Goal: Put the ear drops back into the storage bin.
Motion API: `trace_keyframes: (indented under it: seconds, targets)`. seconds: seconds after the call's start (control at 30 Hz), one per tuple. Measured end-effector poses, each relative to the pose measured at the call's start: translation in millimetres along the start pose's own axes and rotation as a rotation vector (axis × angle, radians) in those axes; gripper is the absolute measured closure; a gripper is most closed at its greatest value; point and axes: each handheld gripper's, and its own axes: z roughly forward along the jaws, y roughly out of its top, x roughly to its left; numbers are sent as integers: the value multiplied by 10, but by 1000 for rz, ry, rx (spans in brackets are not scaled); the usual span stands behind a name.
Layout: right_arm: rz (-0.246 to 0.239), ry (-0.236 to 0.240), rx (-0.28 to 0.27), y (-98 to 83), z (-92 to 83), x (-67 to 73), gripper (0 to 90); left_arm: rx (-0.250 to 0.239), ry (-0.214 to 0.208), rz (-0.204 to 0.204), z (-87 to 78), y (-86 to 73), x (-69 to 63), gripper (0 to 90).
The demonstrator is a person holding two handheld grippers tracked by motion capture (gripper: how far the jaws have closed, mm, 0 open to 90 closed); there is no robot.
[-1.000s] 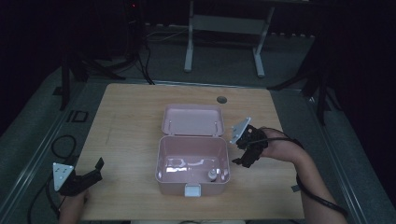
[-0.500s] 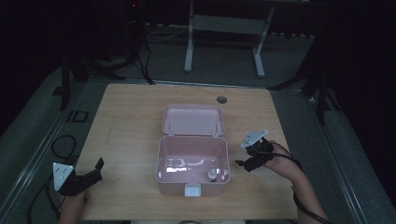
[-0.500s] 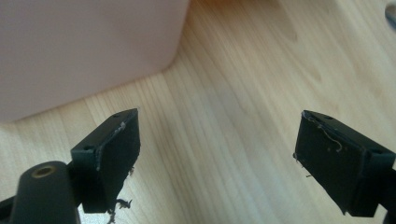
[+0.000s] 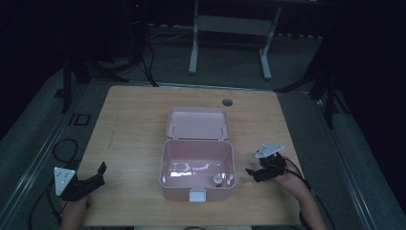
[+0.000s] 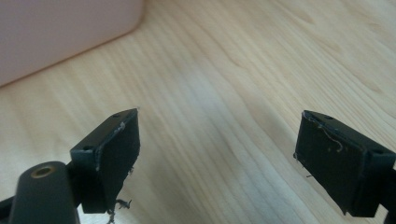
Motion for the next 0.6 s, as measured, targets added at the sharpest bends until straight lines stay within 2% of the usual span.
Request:
trace_keyframes:
  seconds: [0.07,0.1,0.37,0.47,0.6]
  targets:
    - [13,-7,-10,-14,4,-1,136,0,-1,0,0,0,0,5]
    - [38,-42,-33,-57,13,-4,136,0,0,0,0,0,0,5]
    - [160,-162,-116,-195,-50,-58,130,-1,0,0,0,0,0,5]
    - [206,-189,-131,-272,-58,-54,130,0,0,0,0,0,0,5]
    - [246,-249,-136,-351,-59,-18,127,1,1,2,-1,0,0,5]
